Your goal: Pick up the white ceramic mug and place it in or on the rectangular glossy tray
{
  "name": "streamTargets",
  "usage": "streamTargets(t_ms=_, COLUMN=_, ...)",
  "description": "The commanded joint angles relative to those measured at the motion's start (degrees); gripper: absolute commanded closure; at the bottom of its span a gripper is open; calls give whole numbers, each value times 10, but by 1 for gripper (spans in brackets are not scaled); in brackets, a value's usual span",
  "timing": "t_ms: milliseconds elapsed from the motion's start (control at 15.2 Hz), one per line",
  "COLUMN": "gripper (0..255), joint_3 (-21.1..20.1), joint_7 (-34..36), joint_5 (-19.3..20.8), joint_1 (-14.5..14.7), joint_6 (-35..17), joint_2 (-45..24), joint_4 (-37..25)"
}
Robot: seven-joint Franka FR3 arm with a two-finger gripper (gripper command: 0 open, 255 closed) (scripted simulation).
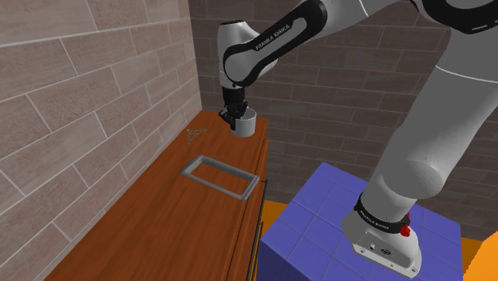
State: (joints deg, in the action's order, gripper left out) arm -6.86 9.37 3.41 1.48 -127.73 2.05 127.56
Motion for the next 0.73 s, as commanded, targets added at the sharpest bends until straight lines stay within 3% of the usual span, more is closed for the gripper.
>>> streamTargets(t_ms=0, gripper=255, joint_3=0, joint_7=-3, joint_5=-2, joint_1=0, joint_6=16, joint_2=9, joint_4=-8)
streamTargets(t_ms=462, gripper=255, joint_3=1, joint_7=-7, joint_5=-6, joint_1=0, joint_6=63, joint_2=28, joint_4=-36)
streamTargets(t_ms=660, gripper=255, joint_3=-22, joint_7=33, joint_5=-9, joint_1=20, joint_6=67, joint_2=38, joint_4=-28)
